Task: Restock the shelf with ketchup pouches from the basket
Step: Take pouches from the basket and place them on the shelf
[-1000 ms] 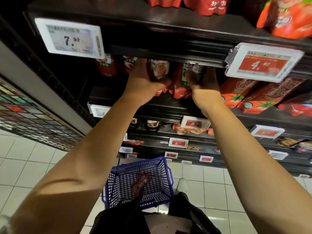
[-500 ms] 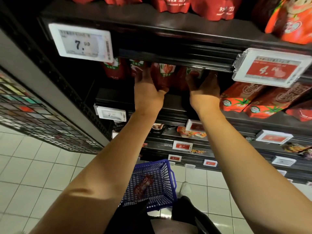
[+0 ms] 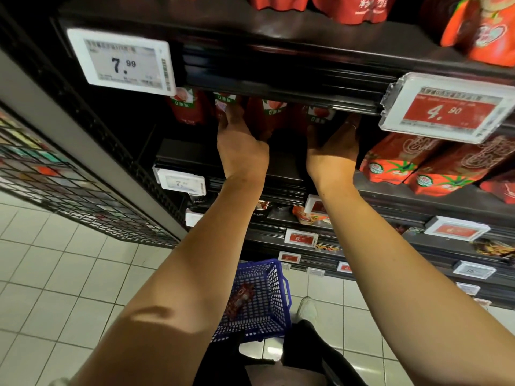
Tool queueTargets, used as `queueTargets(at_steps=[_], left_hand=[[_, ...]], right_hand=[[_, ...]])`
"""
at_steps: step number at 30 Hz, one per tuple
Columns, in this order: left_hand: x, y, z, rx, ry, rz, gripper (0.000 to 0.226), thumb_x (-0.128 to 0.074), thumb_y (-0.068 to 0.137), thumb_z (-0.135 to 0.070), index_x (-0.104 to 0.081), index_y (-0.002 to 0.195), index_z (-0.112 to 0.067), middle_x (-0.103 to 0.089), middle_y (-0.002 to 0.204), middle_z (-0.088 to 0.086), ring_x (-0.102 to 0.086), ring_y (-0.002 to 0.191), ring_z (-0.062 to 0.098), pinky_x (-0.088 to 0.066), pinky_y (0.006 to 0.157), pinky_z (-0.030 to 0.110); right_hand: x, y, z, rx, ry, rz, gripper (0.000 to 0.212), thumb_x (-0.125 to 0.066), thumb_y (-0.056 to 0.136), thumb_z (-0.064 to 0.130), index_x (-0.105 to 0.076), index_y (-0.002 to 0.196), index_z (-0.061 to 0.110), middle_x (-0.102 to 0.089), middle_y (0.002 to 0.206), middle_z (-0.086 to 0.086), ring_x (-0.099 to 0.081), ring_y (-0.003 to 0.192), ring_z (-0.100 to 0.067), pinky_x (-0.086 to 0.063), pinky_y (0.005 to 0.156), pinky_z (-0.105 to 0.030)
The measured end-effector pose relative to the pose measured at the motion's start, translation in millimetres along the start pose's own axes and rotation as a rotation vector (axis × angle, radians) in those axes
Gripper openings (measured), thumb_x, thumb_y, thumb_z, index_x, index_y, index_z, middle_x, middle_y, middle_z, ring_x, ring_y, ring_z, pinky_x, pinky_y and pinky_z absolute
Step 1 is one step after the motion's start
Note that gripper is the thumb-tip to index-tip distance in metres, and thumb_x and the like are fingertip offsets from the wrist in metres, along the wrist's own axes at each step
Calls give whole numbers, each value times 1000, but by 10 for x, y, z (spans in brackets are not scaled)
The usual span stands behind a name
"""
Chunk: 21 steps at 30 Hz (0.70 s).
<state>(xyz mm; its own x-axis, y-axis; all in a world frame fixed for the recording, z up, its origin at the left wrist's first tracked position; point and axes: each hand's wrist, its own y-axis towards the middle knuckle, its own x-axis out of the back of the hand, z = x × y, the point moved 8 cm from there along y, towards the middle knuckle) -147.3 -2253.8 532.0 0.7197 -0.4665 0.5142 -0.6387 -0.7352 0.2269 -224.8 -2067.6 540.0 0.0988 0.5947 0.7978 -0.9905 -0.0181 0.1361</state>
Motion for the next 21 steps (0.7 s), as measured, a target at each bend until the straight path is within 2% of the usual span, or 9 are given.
queueTargets(at_steps=[5, 8, 11, 12, 14, 16, 18, 20, 21], left_hand=[[23, -14, 6, -9, -3, 12, 78, -86, 74, -11, -47, 142, -13, -49, 142, 13, -54, 129, 26, -39, 103, 20], [64, -13, 7, -19, 7, 15, 74, -87, 73, -16, -50, 137, -12, -50, 138, 13, -56, 124, 27, -39, 97, 18], [108, -26, 46, -39, -7, 28, 65, -85, 75, -18, -52, 132, -15, -51, 134, 10, -58, 118, 24, -37, 91, 11], [131, -22, 61, -39, -17, 37, 61, -84, 76, -18, -54, 129, -16, -51, 132, 9, -58, 116, 23, -38, 88, 9], [191, -20, 92, -50, -10, 58, 53, -81, 79, -18, -56, 126, -17, -52, 130, 8, -58, 109, 16, -45, 87, 14], [310, -41, 144, -99, -6, 87, 43, -76, 84, -17, -58, 122, -14, -57, 124, 7, -59, 100, 12, -54, 87, 23], [463, -106, 210, -191, -55, 151, 27, -71, 87, -12, -63, 113, -11, -64, 110, 5, -65, 90, 11, -58, 85, 29], [590, -247, 269, -328, -88, 278, 19, -69, 87, -9, -65, 105, -12, -67, 99, 0, -66, 86, 8, -57, 83, 24], [644, -322, 299, -391, -88, 344, 18, -71, 86, -10, -66, 103, -13, -66, 97, -3, -65, 86, 5, -54, 82, 18]], right_hand=[[-39, 21, -36, 0, 56, 23, 74, -51, 101, 41, -23, 150, -7, -41, 149, -25, -41, 137, -38, -32, 115, -42], [-25, -34, -65, 10, 56, 28, 72, -54, 100, 40, -28, 147, -8, -45, 144, -26, -45, 133, -39, -35, 112, -42], [5, -125, -89, 7, 175, -11, 65, -60, 97, 32, -37, 143, -7, -51, 139, -25, -48, 129, -38, -37, 111, -42], [4, -146, -84, 14, 190, -8, 66, -61, 96, 29, -35, 143, -8, -51, 139, -26, -49, 129, -39, -38, 110, -43], [27, -176, -82, 36, 188, 6, 71, -64, 94, 26, -29, 146, -9, -49, 140, -27, -48, 129, -40, -39, 109, -43], [91, -264, -88, 64, 236, -5, 70, -66, 91, 21, -32, 147, -4, -50, 140, -23, -48, 129, -34, -40, 109, -37], [153, -401, -106, 109, 243, -10, 55, -66, 89, 18, -46, 138, 1, -57, 128, -17, -54, 119, -29, -42, 99, -28], [194, -567, -151, 130, 199, -1, 42, -66, 87, 20, -57, 124, 4, -62, 113, -14, -58, 103, -25, -40, 86, -22], [217, -639, -176, 128, 213, -4, 39, -66, 86, 20, -58, 122, 6, -62, 110, -11, -58, 97, -19, -40, 84, -18]])
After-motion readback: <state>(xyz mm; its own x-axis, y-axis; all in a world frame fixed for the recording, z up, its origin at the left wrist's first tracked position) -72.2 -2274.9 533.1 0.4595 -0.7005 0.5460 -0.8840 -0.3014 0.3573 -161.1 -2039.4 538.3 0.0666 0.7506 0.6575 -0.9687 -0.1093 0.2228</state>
